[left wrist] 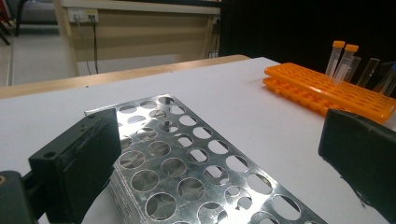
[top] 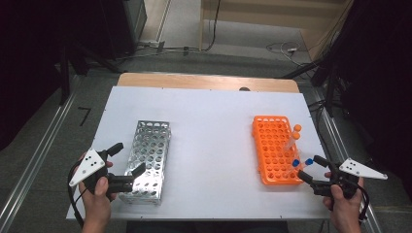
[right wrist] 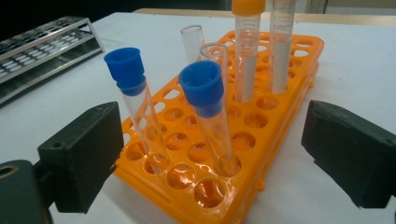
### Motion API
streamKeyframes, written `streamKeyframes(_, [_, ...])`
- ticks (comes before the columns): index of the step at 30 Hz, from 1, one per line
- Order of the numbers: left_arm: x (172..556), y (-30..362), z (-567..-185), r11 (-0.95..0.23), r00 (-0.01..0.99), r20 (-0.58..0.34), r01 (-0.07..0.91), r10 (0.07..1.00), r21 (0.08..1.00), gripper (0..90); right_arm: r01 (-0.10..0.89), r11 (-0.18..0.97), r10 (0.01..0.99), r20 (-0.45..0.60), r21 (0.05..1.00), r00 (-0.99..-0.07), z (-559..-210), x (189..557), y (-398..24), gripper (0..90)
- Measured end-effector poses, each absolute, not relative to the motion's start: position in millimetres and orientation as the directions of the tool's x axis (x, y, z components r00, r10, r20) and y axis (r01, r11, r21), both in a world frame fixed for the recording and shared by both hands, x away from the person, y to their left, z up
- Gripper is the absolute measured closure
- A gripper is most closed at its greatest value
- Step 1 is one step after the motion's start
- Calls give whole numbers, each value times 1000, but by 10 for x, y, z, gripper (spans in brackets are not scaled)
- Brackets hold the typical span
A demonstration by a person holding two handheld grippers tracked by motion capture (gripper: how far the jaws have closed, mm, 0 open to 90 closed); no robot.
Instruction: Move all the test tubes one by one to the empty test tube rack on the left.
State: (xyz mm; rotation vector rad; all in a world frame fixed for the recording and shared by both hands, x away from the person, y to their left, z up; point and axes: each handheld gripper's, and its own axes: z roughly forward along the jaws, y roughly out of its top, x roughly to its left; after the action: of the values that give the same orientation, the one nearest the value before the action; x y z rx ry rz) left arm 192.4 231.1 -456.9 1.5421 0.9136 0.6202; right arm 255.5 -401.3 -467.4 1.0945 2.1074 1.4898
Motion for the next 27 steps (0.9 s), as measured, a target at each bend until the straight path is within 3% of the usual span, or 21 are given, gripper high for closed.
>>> streamKeyframes(9, [1937, 2291, -4560, -16, 554, -104, 207, 826, 978, 0, 457, 177, 751, 181, 872, -635, -4773, 2600, -3990, 378])
streamKeyframes(14, [1940, 2283, -4561, -20, 555, -101, 208, 826, 978, 0, 463, 203, 761, 158, 863, -629, -4808, 2610, -3958, 520])
streamKeyframes(27, [1953, 2244, -4558, -39, 561, -87, 208, 823, 977, 0, 426, 262, 774, 75, 866, -629, -4865, 2621, -3875, 690])
